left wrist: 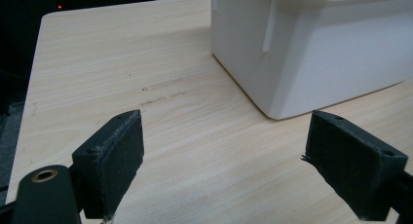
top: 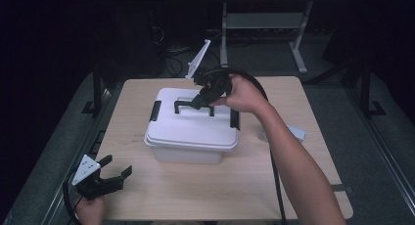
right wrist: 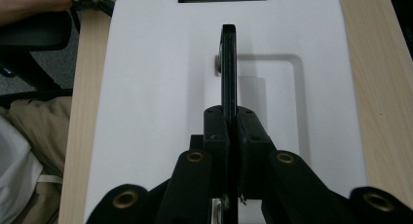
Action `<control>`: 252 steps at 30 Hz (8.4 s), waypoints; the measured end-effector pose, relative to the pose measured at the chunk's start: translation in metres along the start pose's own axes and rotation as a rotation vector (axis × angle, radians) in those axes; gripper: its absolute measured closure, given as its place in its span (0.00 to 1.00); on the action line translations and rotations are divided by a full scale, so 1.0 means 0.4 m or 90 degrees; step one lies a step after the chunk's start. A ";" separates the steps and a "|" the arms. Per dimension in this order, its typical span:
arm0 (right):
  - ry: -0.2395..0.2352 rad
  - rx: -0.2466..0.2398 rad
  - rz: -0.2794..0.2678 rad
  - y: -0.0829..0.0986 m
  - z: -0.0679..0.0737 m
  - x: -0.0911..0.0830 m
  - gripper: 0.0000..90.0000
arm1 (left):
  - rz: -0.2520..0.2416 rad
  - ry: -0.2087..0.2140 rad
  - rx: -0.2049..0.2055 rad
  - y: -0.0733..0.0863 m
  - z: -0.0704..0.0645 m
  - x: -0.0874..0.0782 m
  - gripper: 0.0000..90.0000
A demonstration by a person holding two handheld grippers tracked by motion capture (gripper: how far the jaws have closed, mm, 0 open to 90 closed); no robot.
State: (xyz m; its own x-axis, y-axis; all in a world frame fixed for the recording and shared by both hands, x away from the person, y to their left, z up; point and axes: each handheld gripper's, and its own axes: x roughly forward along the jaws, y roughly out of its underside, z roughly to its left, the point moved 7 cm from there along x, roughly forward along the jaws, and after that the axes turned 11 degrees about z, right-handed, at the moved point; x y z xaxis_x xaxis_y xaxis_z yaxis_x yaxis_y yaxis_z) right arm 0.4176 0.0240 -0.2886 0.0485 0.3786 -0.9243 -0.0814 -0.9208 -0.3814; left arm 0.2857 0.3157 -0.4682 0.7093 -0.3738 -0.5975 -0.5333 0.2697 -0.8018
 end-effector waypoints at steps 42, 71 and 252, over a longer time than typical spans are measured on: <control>0.049 0.079 -0.009 0.407 0.149 -0.191 0.94 | 0.008 -0.002 -0.001 0.001 -0.006 0.008 0.15; 0.040 0.160 -0.009 0.623 0.193 -0.128 0.94 | 0.004 -0.012 -0.003 0.000 0.001 0.006 0.15; 0.083 0.314 0.117 0.727 -0.088 0.088 0.46 | 0.002 -0.015 -0.023 0.008 0.021 0.006 0.15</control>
State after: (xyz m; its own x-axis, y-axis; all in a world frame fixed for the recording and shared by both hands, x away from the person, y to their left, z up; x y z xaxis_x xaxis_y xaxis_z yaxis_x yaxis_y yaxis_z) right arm 0.4306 -0.2339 -0.4316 0.1101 0.1719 -0.9789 -0.5561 -0.8057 -0.2040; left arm 0.2898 0.3230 -0.4722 0.7182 -0.3526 -0.5999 -0.5509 0.2387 -0.7997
